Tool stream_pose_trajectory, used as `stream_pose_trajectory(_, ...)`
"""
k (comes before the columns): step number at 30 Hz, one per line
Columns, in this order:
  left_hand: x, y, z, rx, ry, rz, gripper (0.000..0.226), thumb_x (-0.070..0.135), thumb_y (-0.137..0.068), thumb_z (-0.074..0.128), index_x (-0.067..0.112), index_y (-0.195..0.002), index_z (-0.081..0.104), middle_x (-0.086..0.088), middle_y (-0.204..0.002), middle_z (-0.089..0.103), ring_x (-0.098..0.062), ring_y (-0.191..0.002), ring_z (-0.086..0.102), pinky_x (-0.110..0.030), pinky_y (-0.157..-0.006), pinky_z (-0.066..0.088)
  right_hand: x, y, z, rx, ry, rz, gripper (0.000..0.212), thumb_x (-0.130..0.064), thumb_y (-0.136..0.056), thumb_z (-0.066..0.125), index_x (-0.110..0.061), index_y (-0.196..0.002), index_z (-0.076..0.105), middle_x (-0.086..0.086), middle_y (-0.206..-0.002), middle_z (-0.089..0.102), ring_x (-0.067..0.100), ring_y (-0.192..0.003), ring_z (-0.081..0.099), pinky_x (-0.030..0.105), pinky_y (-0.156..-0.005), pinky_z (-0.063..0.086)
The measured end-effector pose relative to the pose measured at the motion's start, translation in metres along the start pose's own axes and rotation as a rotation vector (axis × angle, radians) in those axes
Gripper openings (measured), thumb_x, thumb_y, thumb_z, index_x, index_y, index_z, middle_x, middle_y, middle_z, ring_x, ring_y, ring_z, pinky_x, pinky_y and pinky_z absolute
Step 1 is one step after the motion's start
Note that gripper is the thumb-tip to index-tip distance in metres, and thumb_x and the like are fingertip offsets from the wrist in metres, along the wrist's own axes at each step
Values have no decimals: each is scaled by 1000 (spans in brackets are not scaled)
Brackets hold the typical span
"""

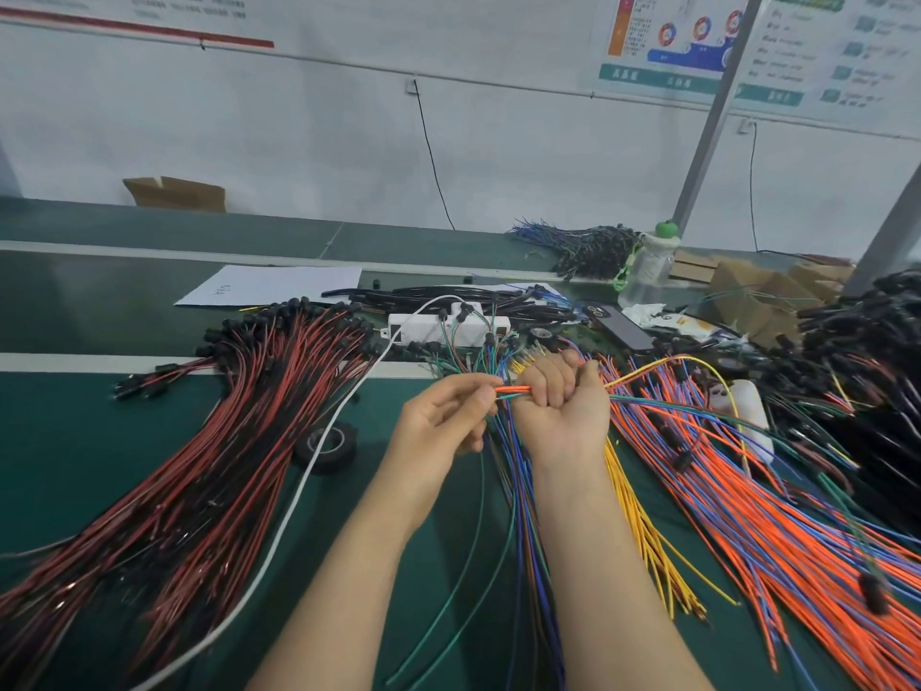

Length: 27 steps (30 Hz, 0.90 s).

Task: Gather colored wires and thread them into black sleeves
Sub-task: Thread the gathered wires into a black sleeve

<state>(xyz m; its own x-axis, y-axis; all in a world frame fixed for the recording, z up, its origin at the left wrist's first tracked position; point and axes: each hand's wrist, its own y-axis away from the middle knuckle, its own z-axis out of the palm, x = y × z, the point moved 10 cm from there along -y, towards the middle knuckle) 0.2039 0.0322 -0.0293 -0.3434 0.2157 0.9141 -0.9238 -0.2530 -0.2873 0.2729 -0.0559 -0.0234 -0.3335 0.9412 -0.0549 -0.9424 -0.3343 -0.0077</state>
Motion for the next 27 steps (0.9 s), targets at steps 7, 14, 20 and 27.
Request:
stream_pose_trajectory(7,15,3,4,-45,-67,90,17,1,-86,59,16,-91,66,14,-75,65,-1,-69,58,-15,-68,50,2,3,-1,43,-77,33,46,-28,-104,32,-12,-62,39,-4,-37,22,9,-25,20,18,-30,13)
stream_pose_trajectory(14,35,8,-2,149,-283,279,18,4,-87,62,21,-82,63,14,-71,66,-4,-63,63,-25,-71,56,3,6,-2,54,-117,2,44,-26,-105,27,-12,-65,38,-3,-37,22,10,-24,21,19,-27,16)
stream_pose_trajectory(20,39,16,-5,247,-305,372,4,26,-84,65,28,-81,64,11,-77,69,-7,-69,66,-21,-70,53,-2,4,0,67,-62,-68,47,-33,-104,28,-12,-64,38,-5,-37,23,8,-25,21,18,-27,16)
stream_pose_trajectory(27,-4,-10,-4,255,357,-123,46,49,-98,26,19,-103,60,3,-100,71,-7,-89,68,-23,-70,49,-1,9,-2,74,266,-79,49,-42,-103,28,-16,-63,39,-7,-37,23,5,-25,20,16,-27,15)
